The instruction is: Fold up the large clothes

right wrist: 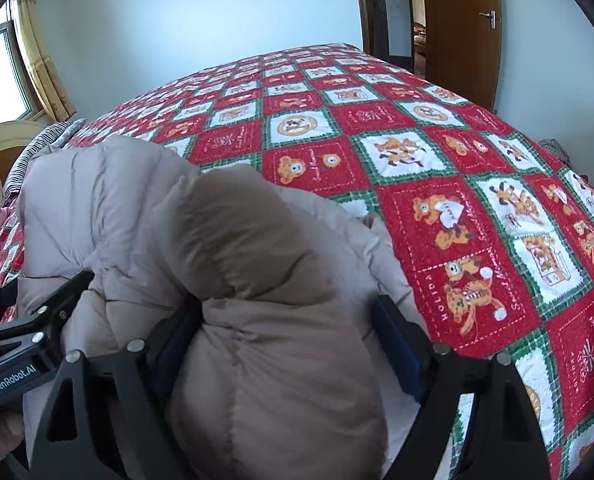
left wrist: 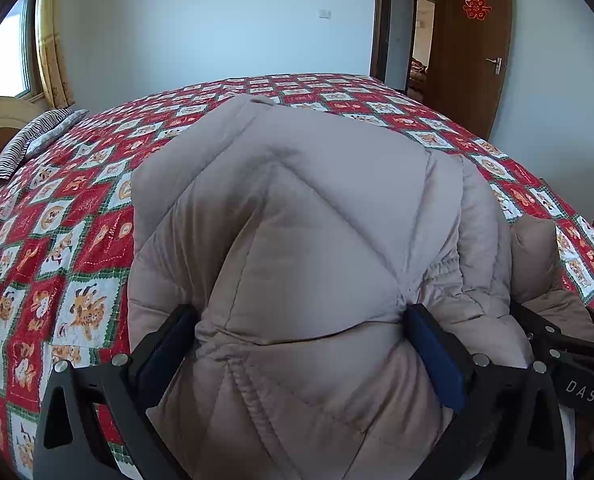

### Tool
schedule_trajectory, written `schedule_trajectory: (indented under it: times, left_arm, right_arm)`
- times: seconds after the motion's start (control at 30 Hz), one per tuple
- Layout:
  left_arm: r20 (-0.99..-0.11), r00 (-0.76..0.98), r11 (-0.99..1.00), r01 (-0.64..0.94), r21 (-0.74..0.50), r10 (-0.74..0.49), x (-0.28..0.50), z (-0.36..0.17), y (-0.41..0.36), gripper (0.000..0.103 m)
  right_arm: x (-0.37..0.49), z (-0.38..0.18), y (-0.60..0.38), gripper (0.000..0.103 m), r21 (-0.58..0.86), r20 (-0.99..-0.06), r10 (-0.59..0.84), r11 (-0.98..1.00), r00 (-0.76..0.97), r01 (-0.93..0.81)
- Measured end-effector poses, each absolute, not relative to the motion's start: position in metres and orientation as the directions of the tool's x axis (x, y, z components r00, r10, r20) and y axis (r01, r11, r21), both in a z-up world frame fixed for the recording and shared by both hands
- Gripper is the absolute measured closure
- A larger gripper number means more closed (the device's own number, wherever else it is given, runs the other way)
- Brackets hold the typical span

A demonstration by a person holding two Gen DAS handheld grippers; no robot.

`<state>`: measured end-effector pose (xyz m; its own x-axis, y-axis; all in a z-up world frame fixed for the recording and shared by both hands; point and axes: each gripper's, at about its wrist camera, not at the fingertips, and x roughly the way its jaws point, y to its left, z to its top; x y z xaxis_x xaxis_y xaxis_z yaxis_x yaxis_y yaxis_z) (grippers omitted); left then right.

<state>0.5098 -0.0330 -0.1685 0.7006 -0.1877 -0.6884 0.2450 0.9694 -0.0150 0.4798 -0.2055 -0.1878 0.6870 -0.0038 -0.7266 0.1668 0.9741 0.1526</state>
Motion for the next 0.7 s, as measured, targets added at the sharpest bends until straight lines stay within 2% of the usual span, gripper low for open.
schedule_trajectory:
  times: [0.7]
  left_arm:
    - [-0.701, 0.691, 0.972, 0.236, -0.014, -0.178, 0.5158, -0.1732, -0.0318, 0.001]
  right_arm:
    - [0.4865, -0.1925, -0.2044, 0.015, 0.139, -0.743, -0.013, 0.975, 0.669, 0.174]
